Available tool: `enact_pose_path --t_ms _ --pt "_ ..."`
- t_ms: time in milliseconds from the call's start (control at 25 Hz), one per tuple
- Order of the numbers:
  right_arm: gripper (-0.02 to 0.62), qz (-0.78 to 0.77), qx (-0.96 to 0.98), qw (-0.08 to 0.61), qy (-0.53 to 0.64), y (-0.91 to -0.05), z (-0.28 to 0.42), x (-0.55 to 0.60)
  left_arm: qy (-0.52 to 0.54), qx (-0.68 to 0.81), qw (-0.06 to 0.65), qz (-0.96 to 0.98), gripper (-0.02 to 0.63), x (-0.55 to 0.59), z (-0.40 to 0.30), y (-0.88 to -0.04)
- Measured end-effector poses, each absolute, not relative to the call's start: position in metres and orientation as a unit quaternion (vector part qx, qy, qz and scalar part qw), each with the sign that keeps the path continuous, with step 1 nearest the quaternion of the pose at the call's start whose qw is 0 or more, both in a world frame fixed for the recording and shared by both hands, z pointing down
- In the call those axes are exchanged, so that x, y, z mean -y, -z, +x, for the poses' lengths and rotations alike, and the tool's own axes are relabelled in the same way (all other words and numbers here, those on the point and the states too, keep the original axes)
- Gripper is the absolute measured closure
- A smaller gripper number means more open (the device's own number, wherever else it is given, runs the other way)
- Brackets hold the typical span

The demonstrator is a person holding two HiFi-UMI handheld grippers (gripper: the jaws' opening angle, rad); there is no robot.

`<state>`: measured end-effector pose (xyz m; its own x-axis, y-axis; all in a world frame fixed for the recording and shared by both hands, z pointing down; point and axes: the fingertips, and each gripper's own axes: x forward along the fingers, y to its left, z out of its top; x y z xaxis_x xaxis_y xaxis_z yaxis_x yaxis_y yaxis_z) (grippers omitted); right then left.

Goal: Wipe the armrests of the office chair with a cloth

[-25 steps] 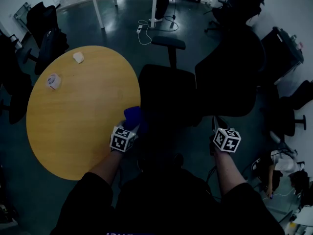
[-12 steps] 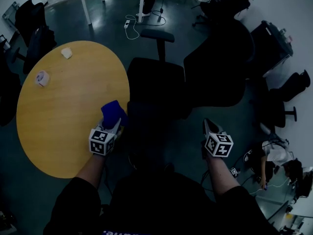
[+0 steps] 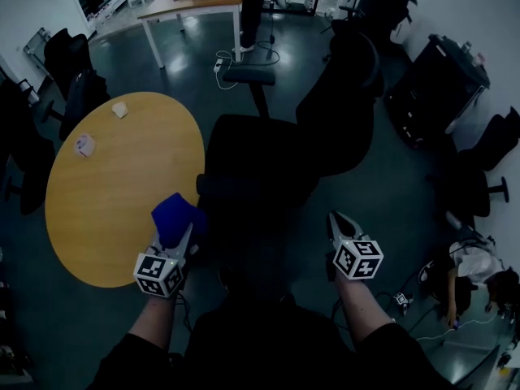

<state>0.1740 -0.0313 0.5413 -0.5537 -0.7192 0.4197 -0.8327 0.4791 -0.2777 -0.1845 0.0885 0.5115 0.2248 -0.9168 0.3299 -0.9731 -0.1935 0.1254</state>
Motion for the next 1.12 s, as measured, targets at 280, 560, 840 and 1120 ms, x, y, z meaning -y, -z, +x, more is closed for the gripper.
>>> enact_pose_path --t_ms 280,560,840,1120 --pt "0.591 0.391 0.883 0.1 -0.241 -0.537 0.209 -0.016 -0.083 0.631 0.135 0.76 0.499 -0.146 -0.09 -0.467" --pt "0.591 0.36 0.898 0.089 -0.238 -0.521 0.222 -0.071 -0.095 0.601 0.125 0.784 0.499 -0.19 -0.02 -0.452" --pt "0.591 0.344 0.919 0.076 -0.177 -0.474 0.177 -0.141 -0.076 0.537 0.106 0.833 0.499 -0.23 0.007 -0.444" --pt "0.591 0.344 0.928 0.069 -0.124 -0.449 0.092 -0.219 -0.079 0.469 0.083 0.876 0.499 -0.268 -0.008 -0.44"
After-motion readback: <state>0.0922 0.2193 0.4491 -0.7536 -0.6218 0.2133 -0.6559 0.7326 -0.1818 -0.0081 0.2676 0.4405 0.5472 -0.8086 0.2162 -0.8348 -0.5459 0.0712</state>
